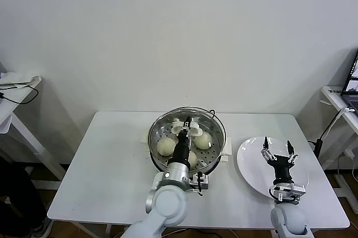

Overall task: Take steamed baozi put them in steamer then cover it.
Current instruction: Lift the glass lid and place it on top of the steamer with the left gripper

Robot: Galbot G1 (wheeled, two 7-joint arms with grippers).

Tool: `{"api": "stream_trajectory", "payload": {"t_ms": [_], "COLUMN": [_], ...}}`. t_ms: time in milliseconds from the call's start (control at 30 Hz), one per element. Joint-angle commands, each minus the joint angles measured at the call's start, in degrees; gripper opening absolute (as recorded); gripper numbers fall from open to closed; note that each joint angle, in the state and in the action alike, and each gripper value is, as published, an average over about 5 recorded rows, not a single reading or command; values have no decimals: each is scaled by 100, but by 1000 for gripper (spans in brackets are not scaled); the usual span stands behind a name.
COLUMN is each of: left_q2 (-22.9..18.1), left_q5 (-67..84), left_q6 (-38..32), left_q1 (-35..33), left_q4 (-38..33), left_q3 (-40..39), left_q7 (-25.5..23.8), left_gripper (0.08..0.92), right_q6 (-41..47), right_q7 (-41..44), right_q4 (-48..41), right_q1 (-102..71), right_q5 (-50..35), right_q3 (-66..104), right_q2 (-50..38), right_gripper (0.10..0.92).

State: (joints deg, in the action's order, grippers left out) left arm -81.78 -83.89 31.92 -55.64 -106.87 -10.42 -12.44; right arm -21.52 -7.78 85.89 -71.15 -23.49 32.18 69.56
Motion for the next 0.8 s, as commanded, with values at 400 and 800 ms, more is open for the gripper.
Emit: {"api": "stream_trajectory", "payload": {"t_ms": [400,800], "left_q2": [-200,-198], "left_q5": [-337,-403], "left_q6": [30,3], "left_q1": [162,183], "left_q4": [535,613], "left_q3": [-22,20], "left_q7": [-110,-114], "left_gripper": [197,197], "right_q6": [-3,-2], "right_q7": [13,12], "right_q4": [-40,-38], "right_q1": [14,33], "right_q5": [-2,-8], "right_q3": [0,4], "right_q2": [15,16], "right_gripper": [823,823]}}
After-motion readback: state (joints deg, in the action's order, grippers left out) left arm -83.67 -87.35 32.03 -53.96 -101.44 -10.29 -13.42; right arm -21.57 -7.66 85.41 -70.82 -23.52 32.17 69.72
